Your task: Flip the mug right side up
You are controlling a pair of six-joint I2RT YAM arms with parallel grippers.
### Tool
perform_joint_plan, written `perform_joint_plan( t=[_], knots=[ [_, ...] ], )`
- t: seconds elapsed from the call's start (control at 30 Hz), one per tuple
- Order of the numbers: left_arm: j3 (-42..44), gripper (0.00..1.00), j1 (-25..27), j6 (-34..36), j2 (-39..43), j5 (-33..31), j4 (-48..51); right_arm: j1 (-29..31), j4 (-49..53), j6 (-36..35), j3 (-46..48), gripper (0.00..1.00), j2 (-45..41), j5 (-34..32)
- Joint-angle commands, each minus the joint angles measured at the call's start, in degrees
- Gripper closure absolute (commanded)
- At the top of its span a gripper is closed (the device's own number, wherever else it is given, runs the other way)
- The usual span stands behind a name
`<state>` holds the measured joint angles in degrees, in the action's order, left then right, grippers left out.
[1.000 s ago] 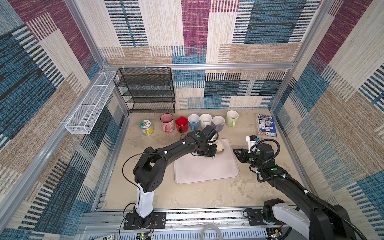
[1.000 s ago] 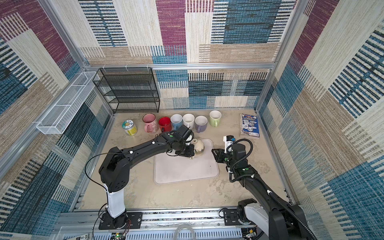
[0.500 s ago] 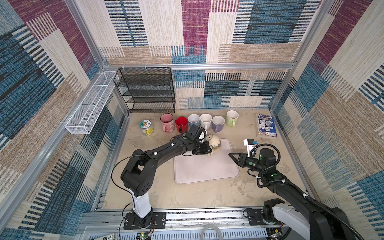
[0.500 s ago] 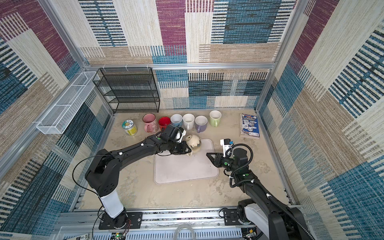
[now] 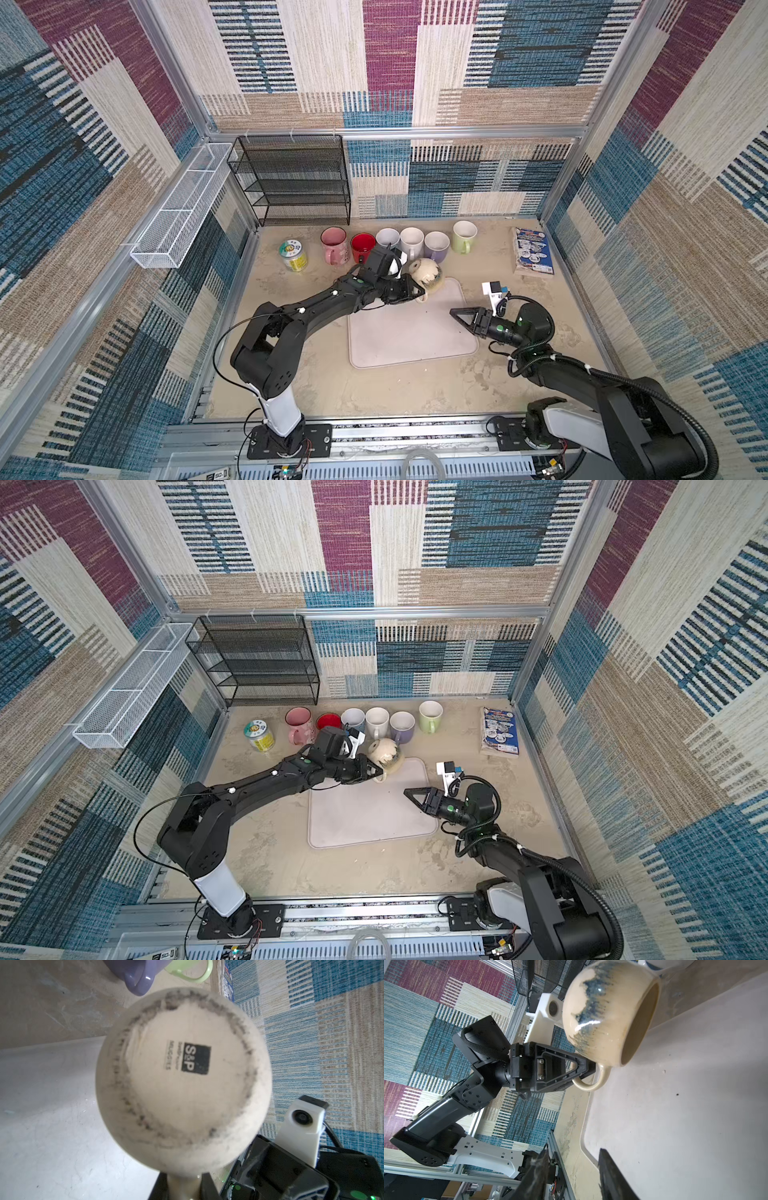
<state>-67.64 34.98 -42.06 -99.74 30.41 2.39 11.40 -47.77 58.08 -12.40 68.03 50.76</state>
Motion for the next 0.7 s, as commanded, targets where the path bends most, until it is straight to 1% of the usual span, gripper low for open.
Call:
perform_joint_plan(
  t=[0.0, 0.1, 0.13, 0.23, 0.33, 0.47, 0.67],
  knots=[
    [0.3, 1.00, -0.2, -1.2, 1.3, 2.3, -8.5, 0.1, -6.7, 5.0, -1.8, 0.57, 1.8, 2.0],
    [0.7, 1.00, -0.5, -2.3, 1.9, 2.3, -10.3, 0.5, -7.8, 6.7, -3.6, 0.56, 3.9, 2.0],
    [0.8, 1.00, -0.5, -2.7, 1.9, 4.2, -10.9, 0.7, -8.6, 7.4, -4.1, 0.54, 4.8, 1.9],
    [0.7, 1.00, -0.6, -3.6, 2.2, 4.9, -12.3, 1.4, -10.9, 9.3, -5.8, 0.50, 7.3, 1.8],
    [0.7, 1.00, -0.8, -4.7, 2.3, 5.4, -13.9, 1.9, -13.4, 11.0, -7.3, 0.48, 9.7, 1.9],
    [0.4, 1.00, -1.1, -5.7, 2.5, 5.7, -15.1, 2.3, -15.0, 12.3, -9.1, 0.49, 12.3, 1.3],
    [0.0, 1.00, -1.5, -6.9, 2.7, 6.3, -16.9, 2.8, -15.1, 12.8, -11.9, 0.55, 16.1, 0.3]
  ],
)
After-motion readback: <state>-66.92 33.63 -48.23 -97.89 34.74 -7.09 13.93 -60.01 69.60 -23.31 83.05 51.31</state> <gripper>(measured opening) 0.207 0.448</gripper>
